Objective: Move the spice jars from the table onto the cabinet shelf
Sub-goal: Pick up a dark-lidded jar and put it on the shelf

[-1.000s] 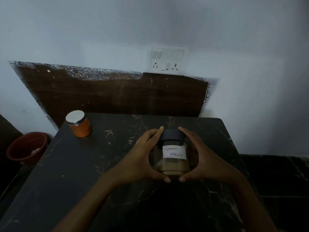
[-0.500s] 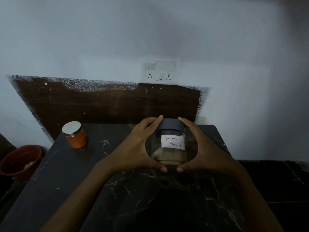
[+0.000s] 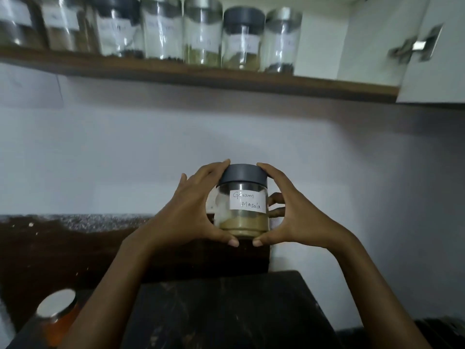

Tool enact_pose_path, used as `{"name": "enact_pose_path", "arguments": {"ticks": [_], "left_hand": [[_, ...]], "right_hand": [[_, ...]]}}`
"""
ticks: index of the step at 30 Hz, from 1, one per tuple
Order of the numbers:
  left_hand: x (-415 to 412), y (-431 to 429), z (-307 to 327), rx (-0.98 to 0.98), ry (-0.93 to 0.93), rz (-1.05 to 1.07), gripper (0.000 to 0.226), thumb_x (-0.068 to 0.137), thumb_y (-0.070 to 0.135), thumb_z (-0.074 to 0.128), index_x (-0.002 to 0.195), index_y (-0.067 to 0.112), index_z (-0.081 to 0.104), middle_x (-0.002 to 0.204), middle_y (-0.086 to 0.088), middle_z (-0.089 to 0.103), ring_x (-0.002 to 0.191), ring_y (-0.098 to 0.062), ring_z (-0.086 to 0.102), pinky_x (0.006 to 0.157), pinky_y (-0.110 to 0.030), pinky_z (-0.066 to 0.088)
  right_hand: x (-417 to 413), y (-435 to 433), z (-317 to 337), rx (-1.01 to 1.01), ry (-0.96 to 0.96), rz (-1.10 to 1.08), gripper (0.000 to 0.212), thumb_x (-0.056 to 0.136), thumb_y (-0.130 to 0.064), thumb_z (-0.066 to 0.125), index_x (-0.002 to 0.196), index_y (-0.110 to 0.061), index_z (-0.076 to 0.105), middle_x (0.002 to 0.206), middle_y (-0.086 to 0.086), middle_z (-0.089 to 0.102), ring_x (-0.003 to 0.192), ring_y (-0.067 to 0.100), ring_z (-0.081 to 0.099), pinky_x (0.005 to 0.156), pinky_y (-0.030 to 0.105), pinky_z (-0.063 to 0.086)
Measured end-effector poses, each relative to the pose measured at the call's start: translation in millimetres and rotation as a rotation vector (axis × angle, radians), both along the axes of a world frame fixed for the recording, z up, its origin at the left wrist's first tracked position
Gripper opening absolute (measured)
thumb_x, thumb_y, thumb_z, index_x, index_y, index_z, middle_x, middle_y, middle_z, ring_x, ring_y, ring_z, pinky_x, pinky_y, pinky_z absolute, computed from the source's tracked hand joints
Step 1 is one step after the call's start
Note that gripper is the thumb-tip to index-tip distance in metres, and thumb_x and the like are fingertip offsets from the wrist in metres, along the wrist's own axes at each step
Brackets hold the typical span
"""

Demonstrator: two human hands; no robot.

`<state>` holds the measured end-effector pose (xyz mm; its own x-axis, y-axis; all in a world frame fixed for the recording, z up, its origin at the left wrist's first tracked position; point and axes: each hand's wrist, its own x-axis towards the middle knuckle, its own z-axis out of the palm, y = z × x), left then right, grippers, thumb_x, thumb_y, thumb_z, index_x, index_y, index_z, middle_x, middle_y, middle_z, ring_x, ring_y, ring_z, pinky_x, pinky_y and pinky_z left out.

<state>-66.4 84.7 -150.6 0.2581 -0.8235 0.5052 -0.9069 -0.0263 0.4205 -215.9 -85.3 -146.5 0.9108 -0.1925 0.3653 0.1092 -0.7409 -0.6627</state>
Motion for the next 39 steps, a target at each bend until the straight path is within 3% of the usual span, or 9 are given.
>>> {"name": "enact_pose_path", "arguments": {"ticks": [3,9,15,20,22,25,29,35,39], "left_hand": [[-0.3,-15.1,29.1,-0.064,-0.083,0.011,0.124,0.043,0.064,0.078,0.141,0.046,0.004,0.148,0.021,0.017,0.137,0.001,0.016,0.117,-0.047,0.000],[-6.4,-61.8,86.6,-0.200,-0.390,0.025,0.127,0.052,0.057,0.082,0.148,0.029,0.003,0.153,0.015,0.011,0.137,0.000,0.014,0.116,-0.041,-0.004],[-17.5,-119.3,144.6,-0.347,-0.664,0.079,0.127,0.056,0.053,0.082,0.149,0.012,0.006,0.156,-0.001,0.016,0.141,-0.013,0.015,0.117,-0.052,0.005],[-20.0,-165.2,179.4,-0.356,-0.734,0.168,0.129,0.062,0.057,0.077,0.149,0.014,-0.009,0.159,-0.002,0.001,0.144,-0.016,0.010,0.116,-0.054,0.003],[-15.3,-180.7,187.1,-0.370,-0.735,0.246,0.127,0.066,0.060,0.072,0.148,0.013,-0.014,0.159,-0.002,-0.007,0.145,-0.016,-0.001,0.116,-0.054,-0.003],[4.6,-199.9,189.6,-0.446,-0.738,0.468,0.111,0.074,0.071,0.048,0.149,0.012,-0.008,0.158,-0.005,-0.011,0.144,-0.023,-0.014,0.112,-0.053,-0.014],[42.4,-213.8,176.5,-0.526,-0.725,0.665,0.092,0.078,0.071,0.027,0.149,0.015,0.011,0.158,-0.010,0.004,0.143,-0.033,-0.007,0.108,-0.056,-0.015],[77.3,-221.5,153.1,-0.486,-0.774,0.747,0.084,0.087,0.069,0.015,0.150,0.013,0.014,0.158,-0.013,0.005,0.144,-0.037,-0.001,0.111,-0.060,0.001],[80.2,-222.4,150.9,-0.476,-0.797,0.763,0.084,0.087,0.069,0.012,0.150,0.013,0.014,0.158,-0.013,0.008,0.144,-0.038,0.002,0.112,-0.058,0.004]], "right_hand": [[-1.0,-11.9,26.7,-0.032,-0.068,-0.014,0.119,0.052,-0.019,0.090,0.137,-0.049,0.012,0.139,-0.017,0.027,0.106,0.010,0.055,0.079,0.017,0.053],[-9.6,-49.8,79.4,-0.059,-0.192,-0.050,0.120,0.054,-0.007,0.088,0.132,-0.059,0.013,0.139,-0.011,0.035,0.107,0.011,0.057,0.074,0.021,0.056],[-20.7,-92.8,134.1,-0.217,-0.333,-0.147,0.125,0.056,-0.005,0.087,0.137,-0.053,0.005,0.134,-0.021,0.028,0.101,-0.001,0.054,0.073,0.011,0.052],[-20.6,-132.9,168.6,-0.329,-0.433,-0.226,0.126,0.054,-0.007,0.088,0.142,-0.043,0.007,0.152,-0.013,0.017,0.126,0.019,0.046,0.094,0.031,0.049],[-16.8,-147.3,181.2,-0.348,-0.462,-0.255,0.125,0.053,-0.005,0.087,0.143,-0.041,0.008,0.151,-0.009,0.022,0.120,0.021,0.050,0.088,0.034,0.054],[-8.2,-169.2,197.8,-0.309,-0.521,-0.236,0.119,0.056,0.008,0.081,0.143,-0.035,0.012,0.145,-0.010,0.024,0.104,0.018,0.056,0.067,0.023,0.058],[9.9,-200.8,211.2,-0.381,-0.563,-0.276,0.119,0.053,0.007,0.082,0.143,-0.027,0.012,0.144,-0.012,0.015,0.117,0.020,0.045,0.076,0.012,0.050],[32.8,-224.9,223.7,-0.334,-0.360,-0.282,0.122,0.058,0.006,0.074,0.143,-0.037,-0.002,0.136,0.003,0.032,0.105,0.029,0.056,0.081,0.043,0.055],[40.1,-225.0,228.7,-0.309,-0.307,-0.249,0.117,0.064,0.012,0.068,0.143,-0.036,-0.003,0.118,0.003,0.037,0.097,0.030,0.060,0.072,0.039,0.055]]}}
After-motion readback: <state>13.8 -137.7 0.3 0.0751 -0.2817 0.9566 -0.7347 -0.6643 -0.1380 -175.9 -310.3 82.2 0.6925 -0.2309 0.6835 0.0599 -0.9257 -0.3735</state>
